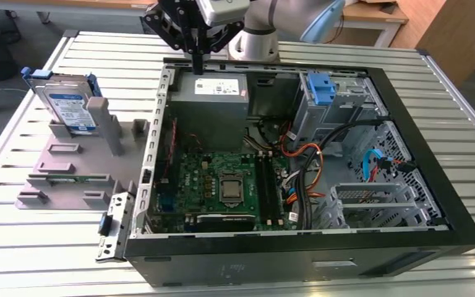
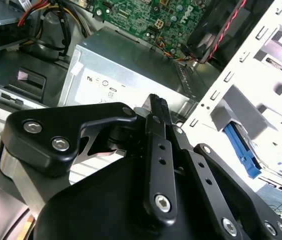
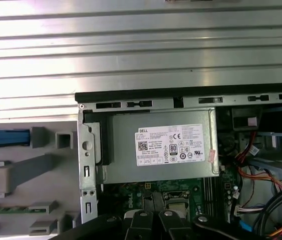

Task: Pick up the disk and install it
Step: 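Reach for the disk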

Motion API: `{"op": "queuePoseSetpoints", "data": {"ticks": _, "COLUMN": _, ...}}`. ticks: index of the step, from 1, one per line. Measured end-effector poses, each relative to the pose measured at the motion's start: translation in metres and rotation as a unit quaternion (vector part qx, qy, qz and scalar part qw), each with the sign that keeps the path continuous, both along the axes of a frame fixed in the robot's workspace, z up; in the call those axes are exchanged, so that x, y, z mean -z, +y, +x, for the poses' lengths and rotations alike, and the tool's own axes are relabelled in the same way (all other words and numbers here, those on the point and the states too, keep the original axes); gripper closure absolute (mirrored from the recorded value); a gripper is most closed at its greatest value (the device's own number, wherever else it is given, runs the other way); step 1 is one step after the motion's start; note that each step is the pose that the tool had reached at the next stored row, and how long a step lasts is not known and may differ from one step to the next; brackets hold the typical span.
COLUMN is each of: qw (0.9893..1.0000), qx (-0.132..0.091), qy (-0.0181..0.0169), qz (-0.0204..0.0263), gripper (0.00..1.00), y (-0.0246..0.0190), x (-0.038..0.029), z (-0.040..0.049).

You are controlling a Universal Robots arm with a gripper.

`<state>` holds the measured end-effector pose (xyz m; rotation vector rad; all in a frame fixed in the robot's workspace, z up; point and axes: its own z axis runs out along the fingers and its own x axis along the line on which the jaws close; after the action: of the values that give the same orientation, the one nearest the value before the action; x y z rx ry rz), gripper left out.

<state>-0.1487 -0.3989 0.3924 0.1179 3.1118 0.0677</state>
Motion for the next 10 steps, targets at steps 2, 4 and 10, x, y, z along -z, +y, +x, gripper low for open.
{"op": "queuePoseSetpoints", "data": {"ticks": 2, "qw": 1.0, "qx": 0.0, "qy": 0.0, "qz": 0.0, "gripper": 0.89, "y": 0.0, "x": 0.0, "z": -0.0017}}
{"op": "queuePoseSetpoints", "data": {"ticks": 4, "qw": 1.0, "qx": 0.0, "qy": 0.0, "qz": 0.0, "gripper": 0.89, "y": 0.0, "x": 0.0001, "z": -0.0029}}
{"op": "queuePoseSetpoints", "data": {"ticks": 10, "qw": 1.0, "qx": 0.0, "qy": 0.0, "qz": 0.0, "gripper": 0.89, "y": 0.0, "x": 0.0001, "z": -0.0039}}
